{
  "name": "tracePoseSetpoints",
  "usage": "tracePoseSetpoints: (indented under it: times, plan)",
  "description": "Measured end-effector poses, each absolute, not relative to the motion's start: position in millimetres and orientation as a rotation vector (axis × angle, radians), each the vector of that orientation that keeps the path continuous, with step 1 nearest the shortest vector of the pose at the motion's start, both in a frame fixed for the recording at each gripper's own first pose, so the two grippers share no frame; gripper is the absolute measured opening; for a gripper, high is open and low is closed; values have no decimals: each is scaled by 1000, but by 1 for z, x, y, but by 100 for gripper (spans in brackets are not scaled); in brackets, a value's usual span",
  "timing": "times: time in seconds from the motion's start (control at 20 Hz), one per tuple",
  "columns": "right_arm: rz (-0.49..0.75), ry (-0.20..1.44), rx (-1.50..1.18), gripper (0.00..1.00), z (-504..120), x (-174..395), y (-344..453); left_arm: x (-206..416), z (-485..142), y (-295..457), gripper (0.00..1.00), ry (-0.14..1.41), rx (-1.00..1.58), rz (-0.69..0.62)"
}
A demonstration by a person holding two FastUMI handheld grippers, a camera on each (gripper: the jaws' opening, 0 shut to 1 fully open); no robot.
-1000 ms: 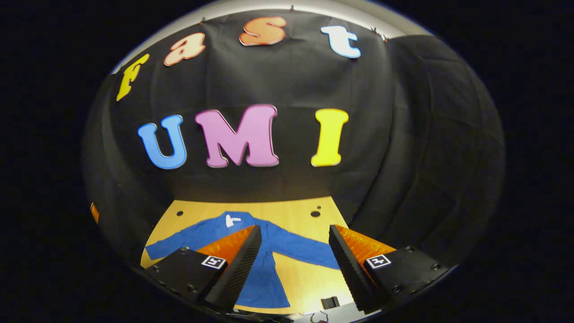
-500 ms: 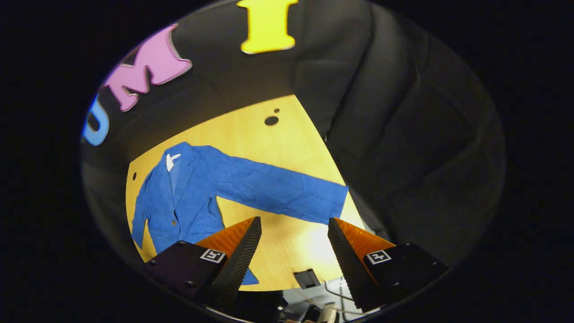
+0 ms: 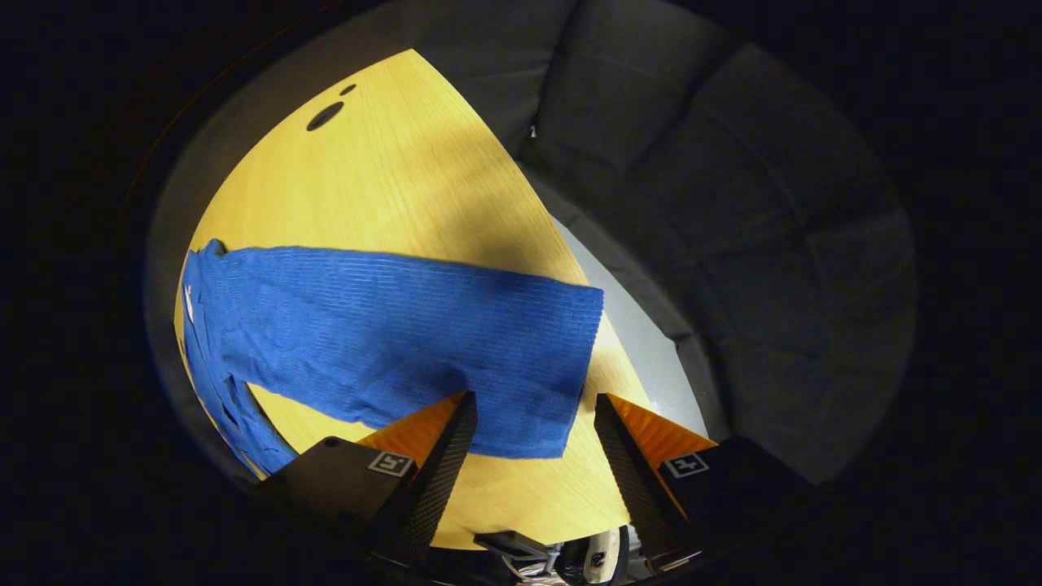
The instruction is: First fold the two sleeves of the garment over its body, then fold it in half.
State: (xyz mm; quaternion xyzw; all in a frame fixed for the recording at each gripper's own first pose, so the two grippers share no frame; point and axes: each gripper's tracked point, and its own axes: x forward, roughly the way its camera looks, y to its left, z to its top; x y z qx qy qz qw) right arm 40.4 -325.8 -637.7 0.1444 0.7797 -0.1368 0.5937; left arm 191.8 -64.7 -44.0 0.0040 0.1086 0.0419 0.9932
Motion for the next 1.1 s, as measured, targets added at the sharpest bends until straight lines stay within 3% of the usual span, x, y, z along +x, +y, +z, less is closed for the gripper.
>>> tracePoseSetpoints:
  times: [0.05,0.1,0.15,0.2,0.4,0.75,1.1]
  plan:
    - [-326,1810,376,94,-645,41,-324,198,-44,-70,80,216,6,77]
    - [-337,1811,388,100,-640,42,-324,202,-44,-75,80,216,0,68]
    - [-326,1806,382,84,-637,43,-326,206,-44,-80,80,217,-9,59]
    - [-307,1805,375,80,-639,41,-325,210,-48,-86,80,221,-17,47]
    - [-329,1773,464,7,-642,45,-314,220,-49,-95,80,222,-22,4]
    - [-326,1558,447,5,-569,93,-307,200,-43,-62,80,191,3,-43]
    - [-168,1236,287,5,-387,206,-217,148,-61,41,80,185,-67,26]
